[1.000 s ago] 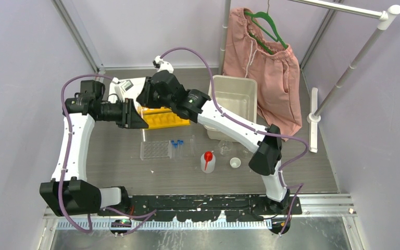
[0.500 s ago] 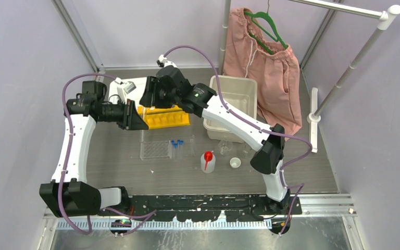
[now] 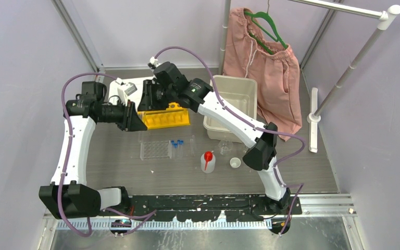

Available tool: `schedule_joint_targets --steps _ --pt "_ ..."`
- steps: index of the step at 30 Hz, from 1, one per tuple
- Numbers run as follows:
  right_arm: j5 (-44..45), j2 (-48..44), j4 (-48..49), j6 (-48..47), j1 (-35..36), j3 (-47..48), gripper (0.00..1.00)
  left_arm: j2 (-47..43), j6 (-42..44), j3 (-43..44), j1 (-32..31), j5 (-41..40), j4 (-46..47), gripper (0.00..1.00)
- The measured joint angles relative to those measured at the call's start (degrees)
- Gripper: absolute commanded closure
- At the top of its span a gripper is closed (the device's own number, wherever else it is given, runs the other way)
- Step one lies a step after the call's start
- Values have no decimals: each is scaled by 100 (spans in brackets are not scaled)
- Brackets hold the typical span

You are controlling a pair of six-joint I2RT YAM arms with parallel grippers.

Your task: Organize the chemistry lab equipment

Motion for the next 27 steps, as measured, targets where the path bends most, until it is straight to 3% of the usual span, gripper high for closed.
schedule_joint_targets --steps 2,6,7,8,9,10,11,12,18,23,27 --pt "-81 120 -81 -15 0 90 65 -2 37 -9 0 -4 -7 100" --pt "-201 264 -173 -33 -2 188 84 -4 107 -48 0 -48 -20 100" --pt "-197 273 -199 -48 -4 205 89 -4 109 -61 0 -48 -24 93" --pt "-197 282 -216 -63 -7 227 93 -11 109 -70 0 -48 -26 78" --pt "-199 286 -232 -83 -9 247 96 -17 109 -76 0 -48 -17 53" --pt "-197 286 -256 -96 -11 264 99 -24 105 -79 0 -46 -7 21" --pt "-192 297 -282 -129 -15 306 99 -31 107 -81 -11 -57 22 5" --pt "-138 321 -339 -192 -20 382 99 -44 66 -90 -22 -114 46 1" --pt "1060 229 -136 -872 -138 214 99 -48 -389 -173 -24 -710 293 0" --pt "2321 -334 1139 -1784 -205 -1287 99 201 -699 -144 83 -1115 400 2" --pt "2865 -841 2796 -2614 -205 -2675 99 660 -872 -76 463 -1156 417 4"
